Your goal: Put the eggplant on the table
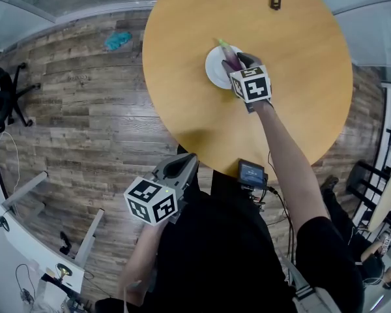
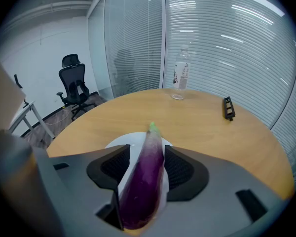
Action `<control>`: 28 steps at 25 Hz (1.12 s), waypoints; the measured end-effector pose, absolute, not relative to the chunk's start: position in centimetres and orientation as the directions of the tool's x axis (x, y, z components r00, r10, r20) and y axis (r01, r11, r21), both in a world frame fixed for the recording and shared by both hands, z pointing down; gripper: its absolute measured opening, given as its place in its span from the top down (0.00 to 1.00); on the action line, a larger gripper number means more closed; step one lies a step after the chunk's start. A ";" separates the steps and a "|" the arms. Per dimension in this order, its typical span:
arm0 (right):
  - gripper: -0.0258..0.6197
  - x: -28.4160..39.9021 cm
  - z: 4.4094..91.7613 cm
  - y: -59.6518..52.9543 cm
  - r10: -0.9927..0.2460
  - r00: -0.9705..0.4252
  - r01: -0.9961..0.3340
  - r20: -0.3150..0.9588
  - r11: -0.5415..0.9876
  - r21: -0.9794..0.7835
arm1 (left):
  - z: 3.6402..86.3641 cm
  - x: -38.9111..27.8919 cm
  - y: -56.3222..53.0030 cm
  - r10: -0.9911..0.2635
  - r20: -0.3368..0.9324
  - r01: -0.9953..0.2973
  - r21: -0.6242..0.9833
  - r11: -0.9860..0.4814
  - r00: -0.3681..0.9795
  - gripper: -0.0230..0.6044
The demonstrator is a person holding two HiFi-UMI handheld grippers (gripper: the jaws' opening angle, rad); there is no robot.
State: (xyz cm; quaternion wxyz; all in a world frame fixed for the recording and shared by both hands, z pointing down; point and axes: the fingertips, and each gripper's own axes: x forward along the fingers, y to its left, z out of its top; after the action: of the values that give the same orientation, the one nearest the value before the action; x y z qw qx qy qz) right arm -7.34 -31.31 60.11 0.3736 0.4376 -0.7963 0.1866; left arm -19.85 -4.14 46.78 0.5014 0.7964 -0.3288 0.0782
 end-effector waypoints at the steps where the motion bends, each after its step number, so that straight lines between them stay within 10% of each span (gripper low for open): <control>1: 0.62 -7.3 60.0 -31.4 -0.558 -0.336 -0.837 0.758 0.546 0.030 | 46.8 -19.9 -4.2 -0.446 0.454 -0.603 0.747 -0.281 0.771 0.94; 28: 0.62 -6.1 56.0 -28.8 -0.577 -0.336 -0.822 0.744 0.565 0.068 | 44.7 -19.2 -4.3 -0.432 0.432 -0.592 0.717 -0.368 0.792 0.94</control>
State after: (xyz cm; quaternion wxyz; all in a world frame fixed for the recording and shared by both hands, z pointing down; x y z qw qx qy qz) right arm -6.10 -28.80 55.99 0.3759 0.4368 -0.8009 0.1628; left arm -19.19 -4.27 44.72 0.4681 0.8227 -0.3110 0.0856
